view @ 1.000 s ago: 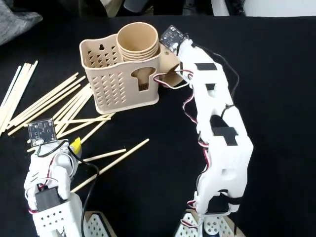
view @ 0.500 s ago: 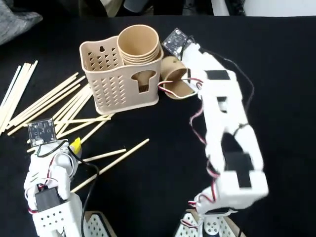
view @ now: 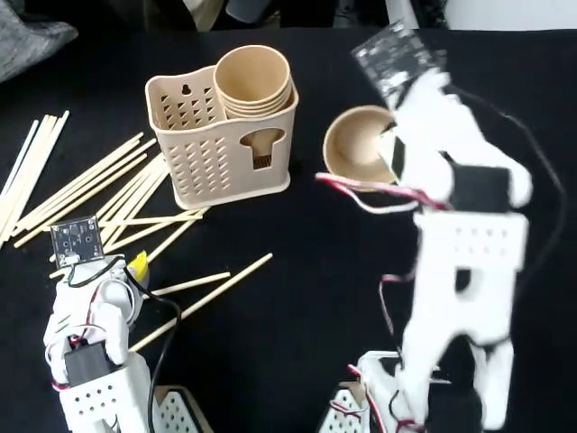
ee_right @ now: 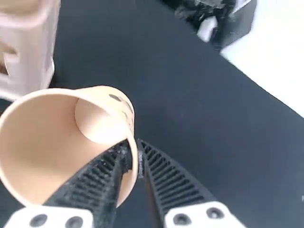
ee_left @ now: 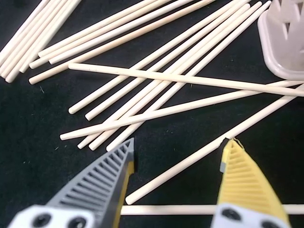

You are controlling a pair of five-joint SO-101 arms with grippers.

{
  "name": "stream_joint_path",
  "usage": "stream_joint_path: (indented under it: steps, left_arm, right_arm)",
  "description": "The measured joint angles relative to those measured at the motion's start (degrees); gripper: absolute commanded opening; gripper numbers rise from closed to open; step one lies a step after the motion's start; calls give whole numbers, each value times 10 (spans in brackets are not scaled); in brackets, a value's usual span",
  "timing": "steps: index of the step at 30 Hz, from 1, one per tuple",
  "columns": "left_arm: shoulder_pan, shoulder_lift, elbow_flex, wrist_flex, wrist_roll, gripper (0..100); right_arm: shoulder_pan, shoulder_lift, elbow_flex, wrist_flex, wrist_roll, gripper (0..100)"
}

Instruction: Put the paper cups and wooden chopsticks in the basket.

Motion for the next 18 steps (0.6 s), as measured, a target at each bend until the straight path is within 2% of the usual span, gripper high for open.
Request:
stream_joint_path:
  steps: [7, 10, 14, 18]
  left_arm:
    - [0, 0, 0, 0, 0, 288]
    - [0, 0, 0, 0, 0, 288]
    - [0, 0, 0, 0, 0, 288]
    - [0, 0, 0, 0, 0, 288]
  right_arm:
    - [-47, -13, -175, 38, -177, 11]
    - [-91, 8, -240, 38, -233, 11]
    - [-162, 79, -302, 25, -266, 11]
    - [-175, 173, -357, 25, -281, 11]
